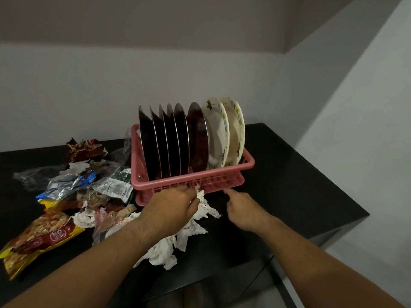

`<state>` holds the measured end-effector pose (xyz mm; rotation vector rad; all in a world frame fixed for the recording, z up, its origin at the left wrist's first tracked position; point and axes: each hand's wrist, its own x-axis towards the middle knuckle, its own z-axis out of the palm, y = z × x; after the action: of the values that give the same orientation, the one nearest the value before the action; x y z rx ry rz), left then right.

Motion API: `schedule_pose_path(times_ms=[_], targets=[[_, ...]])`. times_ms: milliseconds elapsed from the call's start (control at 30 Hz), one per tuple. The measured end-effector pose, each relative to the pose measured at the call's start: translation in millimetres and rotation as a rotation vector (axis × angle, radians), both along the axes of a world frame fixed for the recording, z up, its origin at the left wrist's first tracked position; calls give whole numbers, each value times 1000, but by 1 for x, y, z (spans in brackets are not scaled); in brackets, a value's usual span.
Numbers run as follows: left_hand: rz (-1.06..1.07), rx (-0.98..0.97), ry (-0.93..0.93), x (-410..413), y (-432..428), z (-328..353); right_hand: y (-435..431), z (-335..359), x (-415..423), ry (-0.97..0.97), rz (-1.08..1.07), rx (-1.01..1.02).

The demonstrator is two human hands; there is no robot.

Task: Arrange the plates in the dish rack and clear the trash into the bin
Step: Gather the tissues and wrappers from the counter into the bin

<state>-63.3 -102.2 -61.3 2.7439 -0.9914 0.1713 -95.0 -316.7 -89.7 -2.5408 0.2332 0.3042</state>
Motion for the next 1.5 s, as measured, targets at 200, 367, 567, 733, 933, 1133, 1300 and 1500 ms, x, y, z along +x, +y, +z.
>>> schedule_pose_path(times_ms=[200,367,567,733,933,1133,1300,1500], targets=[[40,8,2,5,2,-3,20,-19,8,-72,243,-183],[62,-2,9,6,10,-5,42,-30,17,-136,294,-284],[66,-12,17,8,15,-9,49,-34,23,-118,299,-338],[65,-5,22,12,16,-15,43,-37,13,-63,292,-259],[46,36,31,16,4,-18,13,-7,2,-138,173,-119],[27,101,62,18,-25,-26,-16,17,-11,-228,69,10],[68,241,111,24,-51,-46,-33,13,-26,-263,-26,11],[122,371,25,31,-76,-65,-45,-10,-41,-300,-93,-1]])
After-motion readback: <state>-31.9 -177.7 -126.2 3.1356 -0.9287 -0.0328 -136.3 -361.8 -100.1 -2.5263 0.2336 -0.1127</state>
